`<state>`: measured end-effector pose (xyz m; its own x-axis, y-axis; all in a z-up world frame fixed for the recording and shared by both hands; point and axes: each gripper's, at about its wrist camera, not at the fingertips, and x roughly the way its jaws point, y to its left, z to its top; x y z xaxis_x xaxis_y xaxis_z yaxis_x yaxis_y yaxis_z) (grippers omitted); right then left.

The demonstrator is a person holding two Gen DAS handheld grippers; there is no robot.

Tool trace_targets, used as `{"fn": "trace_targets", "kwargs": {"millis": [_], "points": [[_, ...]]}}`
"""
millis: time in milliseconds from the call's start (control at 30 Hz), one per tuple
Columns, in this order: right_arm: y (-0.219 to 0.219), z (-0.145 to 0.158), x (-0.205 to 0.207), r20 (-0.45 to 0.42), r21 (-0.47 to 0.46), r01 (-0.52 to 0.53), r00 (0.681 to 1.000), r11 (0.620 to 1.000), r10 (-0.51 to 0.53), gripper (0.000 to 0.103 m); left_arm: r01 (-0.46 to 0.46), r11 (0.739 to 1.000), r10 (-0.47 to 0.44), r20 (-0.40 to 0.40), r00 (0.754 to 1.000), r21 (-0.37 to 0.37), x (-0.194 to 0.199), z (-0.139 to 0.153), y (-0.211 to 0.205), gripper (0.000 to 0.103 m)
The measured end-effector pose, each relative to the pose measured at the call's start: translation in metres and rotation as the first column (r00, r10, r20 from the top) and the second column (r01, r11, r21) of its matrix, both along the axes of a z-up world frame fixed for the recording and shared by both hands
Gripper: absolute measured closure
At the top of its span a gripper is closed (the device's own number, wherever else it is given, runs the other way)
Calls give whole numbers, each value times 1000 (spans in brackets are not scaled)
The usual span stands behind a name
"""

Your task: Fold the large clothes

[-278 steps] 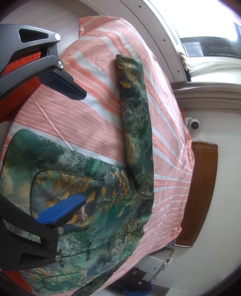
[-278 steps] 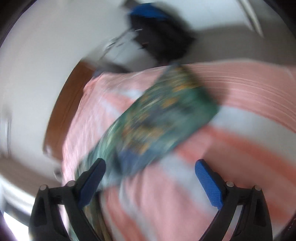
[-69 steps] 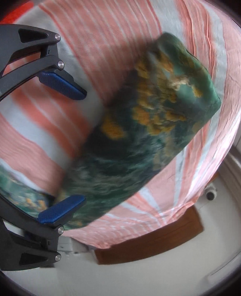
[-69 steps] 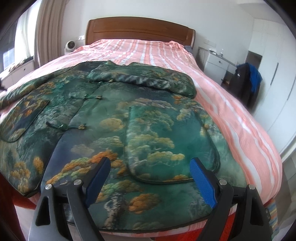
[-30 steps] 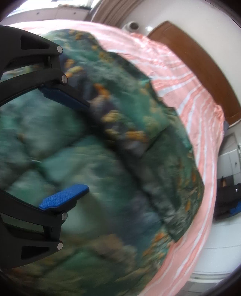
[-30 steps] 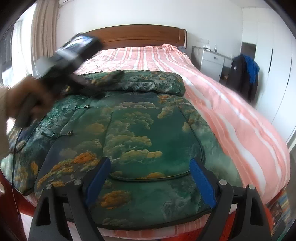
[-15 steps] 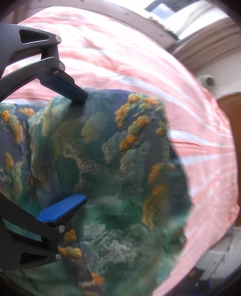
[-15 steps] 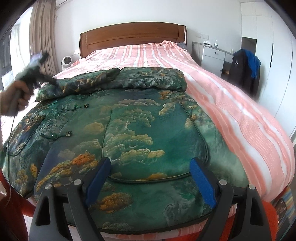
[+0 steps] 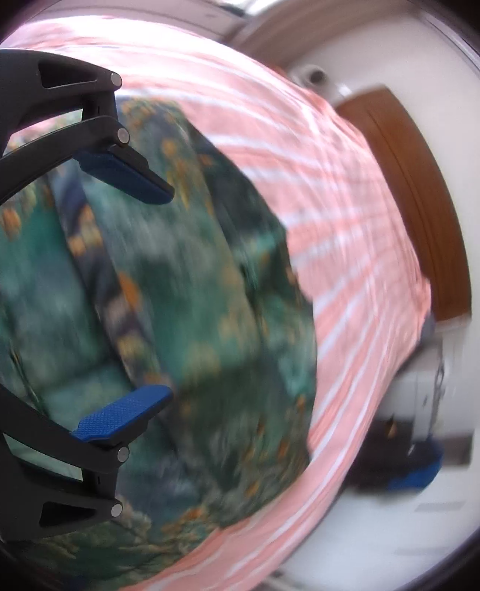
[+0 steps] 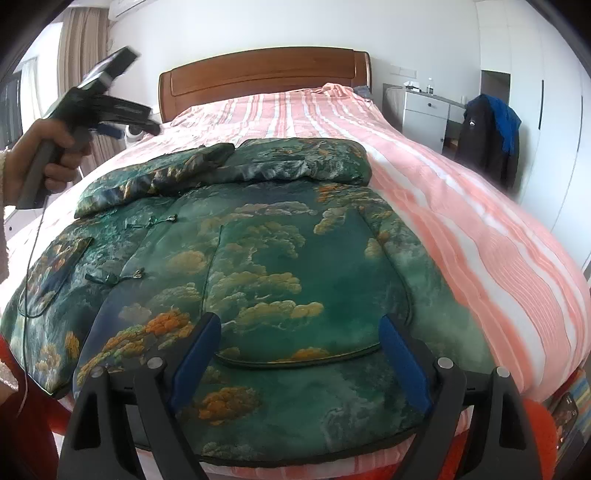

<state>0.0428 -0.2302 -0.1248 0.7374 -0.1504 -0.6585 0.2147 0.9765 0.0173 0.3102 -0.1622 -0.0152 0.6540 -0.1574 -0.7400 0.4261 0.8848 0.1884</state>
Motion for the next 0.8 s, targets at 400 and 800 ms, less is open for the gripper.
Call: {"fn": "trace_targets", "kwargs": {"millis": [400,800], "points": [[-2,1,-4,3,18,-11,1000,1000,11,16,22,991,-2,-150,989,132,30,-86,-68,1],[-7,-3,0,-8,56,-16,1000,998,17,16,-148,984,131,-155,979,-103,69,-28,-27,1]]}}
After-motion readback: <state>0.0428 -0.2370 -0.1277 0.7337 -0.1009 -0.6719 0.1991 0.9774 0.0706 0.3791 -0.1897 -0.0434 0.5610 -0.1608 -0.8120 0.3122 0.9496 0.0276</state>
